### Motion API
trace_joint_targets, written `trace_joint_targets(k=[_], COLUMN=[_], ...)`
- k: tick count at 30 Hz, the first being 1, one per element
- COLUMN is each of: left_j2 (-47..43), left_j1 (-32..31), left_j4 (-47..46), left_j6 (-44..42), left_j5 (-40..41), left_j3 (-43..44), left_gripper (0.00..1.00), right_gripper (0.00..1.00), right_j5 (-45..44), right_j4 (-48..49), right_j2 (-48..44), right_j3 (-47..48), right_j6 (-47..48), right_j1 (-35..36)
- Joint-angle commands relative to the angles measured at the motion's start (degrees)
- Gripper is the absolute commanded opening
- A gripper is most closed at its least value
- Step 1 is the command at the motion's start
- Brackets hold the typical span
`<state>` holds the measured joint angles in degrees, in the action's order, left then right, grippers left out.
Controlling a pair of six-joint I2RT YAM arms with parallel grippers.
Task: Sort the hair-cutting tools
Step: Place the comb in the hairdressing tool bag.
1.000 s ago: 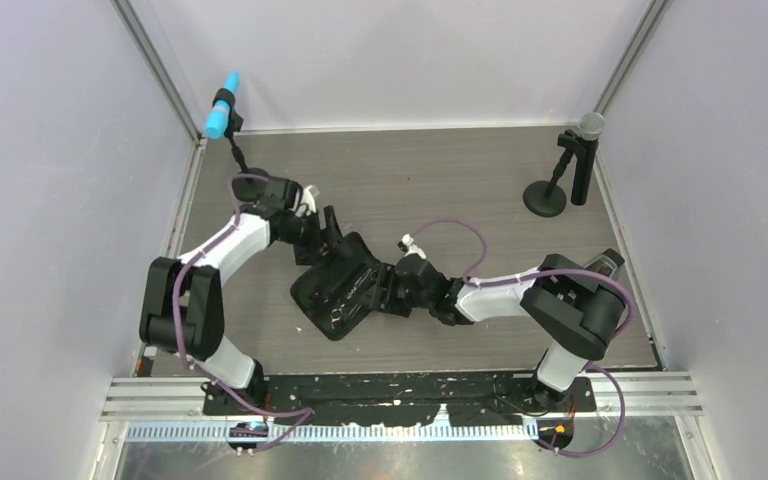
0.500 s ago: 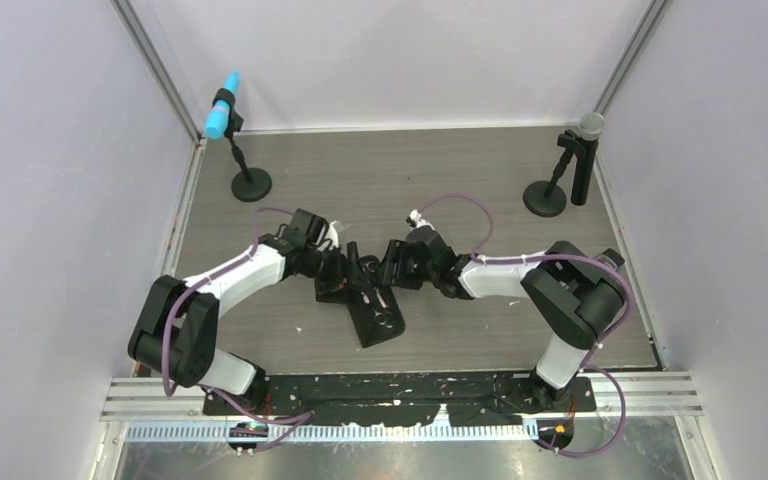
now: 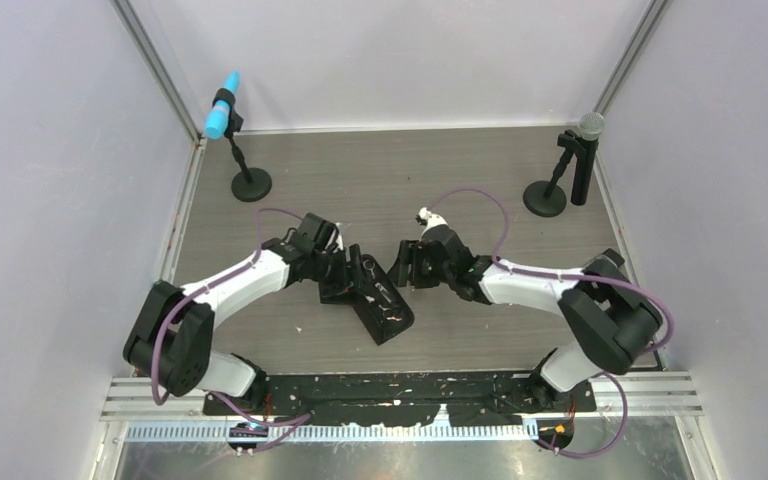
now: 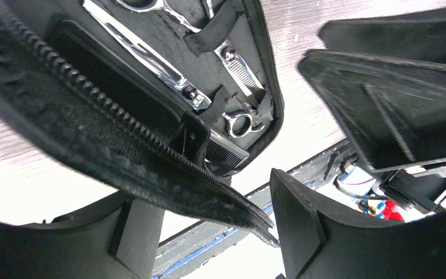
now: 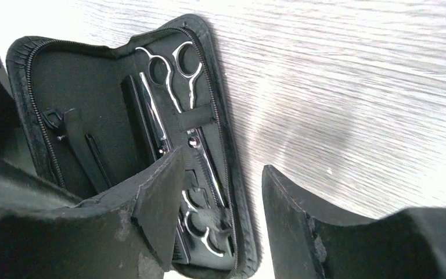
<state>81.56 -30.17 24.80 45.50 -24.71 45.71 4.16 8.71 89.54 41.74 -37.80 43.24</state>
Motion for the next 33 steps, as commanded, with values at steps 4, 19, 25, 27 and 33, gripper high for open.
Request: trace_joint_targets(k=[4,19,25,27,33], left_j2=[-6.90,-11.31,-11.85,-11.78,-11.34], left_j1=[-0.15,-0.15,-0.15,-0.13,-0.15], left_j4=[2.30,0.49,0.01,-0.36,-2.81], left_j6=[0.28,1.96,2.23,2.31,3.66], left_j5=[7.80,7.15,7.49,7.47,6.21], left_j3=[-3.32,-12.07,-14.54,-15.28,-17.13], left_gripper=[0.65,0.53,0.44,0.41,0.36], right_gripper=[0.60,0.29,0.16,0.15,0.15], right_j5=[-6.75,-11.05,-10.94,-11.88,-12.68], right_j4=[-7.08,-8.12,-8.27,-10.09,-14.58], right_j2=[-12.00,-15.15,-8.62,-6.65,-1.87], right_j3=[-3.33,-5.28,-1.23,0.35,5.20], right_j6=[6.64,2.55,1.92,2.06,2.37], right_j1=[0.15,19.90,24.98,26.19,27.15])
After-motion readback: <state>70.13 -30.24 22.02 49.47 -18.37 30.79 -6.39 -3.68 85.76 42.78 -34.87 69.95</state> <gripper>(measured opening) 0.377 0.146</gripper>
